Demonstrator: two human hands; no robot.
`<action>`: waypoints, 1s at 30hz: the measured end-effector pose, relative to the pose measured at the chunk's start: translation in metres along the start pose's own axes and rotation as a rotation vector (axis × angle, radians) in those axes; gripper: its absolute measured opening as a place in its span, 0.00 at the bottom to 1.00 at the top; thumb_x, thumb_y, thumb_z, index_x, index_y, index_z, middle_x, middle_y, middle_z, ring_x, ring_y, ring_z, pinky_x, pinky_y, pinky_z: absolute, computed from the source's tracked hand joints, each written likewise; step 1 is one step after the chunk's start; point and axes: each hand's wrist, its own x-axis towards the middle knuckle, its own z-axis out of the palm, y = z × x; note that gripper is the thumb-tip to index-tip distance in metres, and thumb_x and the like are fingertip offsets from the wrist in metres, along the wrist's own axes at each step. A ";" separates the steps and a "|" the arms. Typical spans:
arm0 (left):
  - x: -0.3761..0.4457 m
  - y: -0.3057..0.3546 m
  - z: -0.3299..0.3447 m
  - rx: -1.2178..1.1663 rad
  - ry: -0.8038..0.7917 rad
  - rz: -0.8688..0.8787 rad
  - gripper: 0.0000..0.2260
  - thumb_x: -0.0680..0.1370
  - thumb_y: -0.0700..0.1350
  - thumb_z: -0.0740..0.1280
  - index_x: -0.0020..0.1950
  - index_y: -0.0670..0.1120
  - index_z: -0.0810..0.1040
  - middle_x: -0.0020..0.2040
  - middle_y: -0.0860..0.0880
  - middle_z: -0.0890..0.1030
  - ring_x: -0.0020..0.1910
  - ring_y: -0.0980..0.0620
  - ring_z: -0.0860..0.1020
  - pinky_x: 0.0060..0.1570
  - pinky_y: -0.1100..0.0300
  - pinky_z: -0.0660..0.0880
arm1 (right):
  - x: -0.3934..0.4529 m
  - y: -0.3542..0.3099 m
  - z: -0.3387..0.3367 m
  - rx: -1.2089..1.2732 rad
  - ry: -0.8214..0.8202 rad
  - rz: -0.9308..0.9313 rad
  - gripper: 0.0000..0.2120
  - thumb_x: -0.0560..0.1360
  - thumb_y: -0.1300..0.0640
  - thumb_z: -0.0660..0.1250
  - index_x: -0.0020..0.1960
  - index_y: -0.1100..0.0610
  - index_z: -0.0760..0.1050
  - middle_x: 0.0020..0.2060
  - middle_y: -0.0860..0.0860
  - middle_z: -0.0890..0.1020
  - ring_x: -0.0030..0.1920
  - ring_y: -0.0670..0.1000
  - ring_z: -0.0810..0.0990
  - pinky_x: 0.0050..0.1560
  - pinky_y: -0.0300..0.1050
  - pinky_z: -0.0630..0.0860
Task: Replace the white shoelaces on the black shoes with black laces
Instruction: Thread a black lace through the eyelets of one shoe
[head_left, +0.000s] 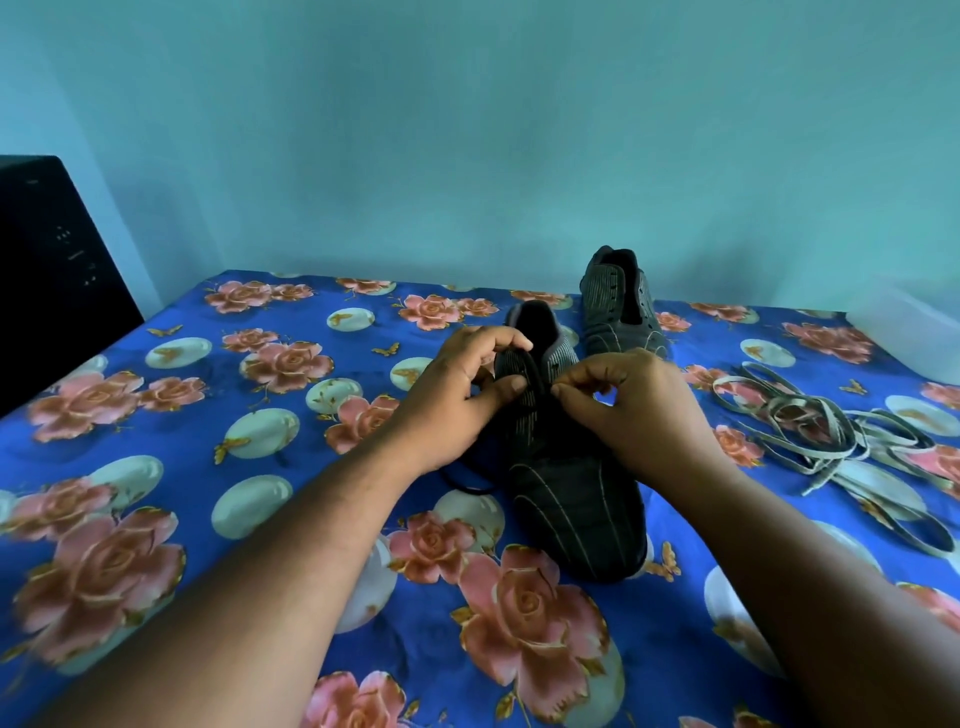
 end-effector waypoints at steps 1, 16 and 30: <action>0.000 0.001 0.000 -0.004 -0.006 -0.001 0.16 0.81 0.45 0.70 0.64 0.62 0.74 0.59 0.48 0.73 0.54 0.47 0.76 0.49 0.50 0.78 | -0.001 0.000 0.000 -0.034 0.005 -0.029 0.02 0.73 0.54 0.75 0.43 0.46 0.85 0.36 0.41 0.84 0.46 0.46 0.78 0.48 0.42 0.74; -0.005 0.011 0.007 -0.051 0.009 -0.014 0.20 0.77 0.44 0.74 0.69 0.55 0.79 0.60 0.54 0.82 0.51 0.54 0.81 0.57 0.58 0.78 | -0.004 -0.002 0.001 -0.293 0.034 -0.109 0.03 0.76 0.50 0.71 0.47 0.46 0.84 0.44 0.35 0.72 0.57 0.54 0.72 0.53 0.53 0.65; -0.004 0.016 0.012 -0.076 0.083 -0.018 0.03 0.77 0.41 0.75 0.50 0.46 0.86 0.48 0.52 0.86 0.51 0.56 0.83 0.55 0.63 0.78 | 0.010 0.027 -0.009 0.150 0.030 -0.076 0.07 0.78 0.46 0.66 0.53 0.42 0.83 0.47 0.42 0.81 0.53 0.49 0.78 0.59 0.55 0.75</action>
